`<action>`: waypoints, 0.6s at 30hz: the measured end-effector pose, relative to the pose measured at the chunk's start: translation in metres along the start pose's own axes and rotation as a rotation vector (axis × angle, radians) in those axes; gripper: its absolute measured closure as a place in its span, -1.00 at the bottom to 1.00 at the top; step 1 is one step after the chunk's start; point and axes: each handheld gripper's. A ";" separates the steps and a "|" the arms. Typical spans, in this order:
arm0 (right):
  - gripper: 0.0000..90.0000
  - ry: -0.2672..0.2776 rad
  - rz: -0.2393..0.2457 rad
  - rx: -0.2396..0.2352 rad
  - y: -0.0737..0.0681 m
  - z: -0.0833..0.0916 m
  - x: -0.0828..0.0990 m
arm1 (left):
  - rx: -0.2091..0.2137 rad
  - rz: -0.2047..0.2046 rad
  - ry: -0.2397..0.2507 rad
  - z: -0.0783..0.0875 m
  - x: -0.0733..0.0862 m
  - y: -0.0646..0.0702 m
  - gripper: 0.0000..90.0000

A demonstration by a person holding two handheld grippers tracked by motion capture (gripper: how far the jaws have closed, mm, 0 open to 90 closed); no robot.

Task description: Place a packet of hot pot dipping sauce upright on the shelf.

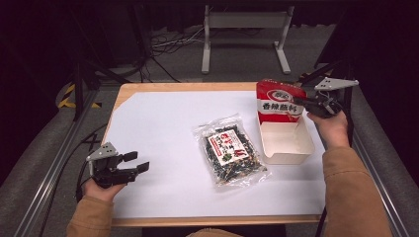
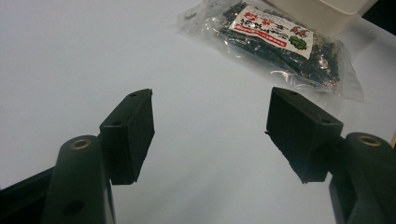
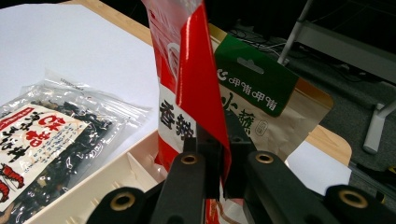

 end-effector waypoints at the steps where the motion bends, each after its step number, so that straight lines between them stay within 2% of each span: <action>1: 0.95 -0.001 0.003 0.000 -0.001 0.000 -0.001 | -0.009 -0.004 0.003 -0.001 0.000 0.001 -0.27; 3: 0.92 -0.001 0.005 -0.001 -0.002 0.001 -0.002 | -0.045 -0.045 0.028 -0.004 0.000 0.003 -0.29; 6: 0.85 0.007 -0.004 -0.003 -0.004 0.002 -0.001 | -0.053 -0.057 0.037 -0.007 -0.002 0.003 -0.32; 8: 0.75 0.011 -0.006 -0.004 -0.007 0.005 -0.001 | -0.004 -0.040 0.051 -0.010 -0.004 0.002 -0.31; 10: 0.62 0.019 -0.009 -0.006 -0.010 0.007 -0.001 | 0.024 -0.040 0.068 -0.010 -0.006 0.001 -0.28; 12: 0.48 0.038 -0.020 0.003 -0.012 0.011 -0.001 | 0.027 -0.033 0.080 -0.011 -0.009 0.001 -0.29; 16: 0.21 0.074 -0.029 0.021 -0.015 0.019 -0.003 | 0.017 -0.032 0.034 -0.018 -0.013 0.000 -0.46; 18: 0.09 0.082 -0.030 0.028 -0.018 0.024 -0.003 | 0.016 -0.027 0.009 -0.021 -0.015 0.001 -0.46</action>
Point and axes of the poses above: each handheld gripper's, and its own axes: z roughly backward along the jaws, x roughly out of its underside, y roughly to its right, and after that the axes turned 13 degrees about z, right-handed
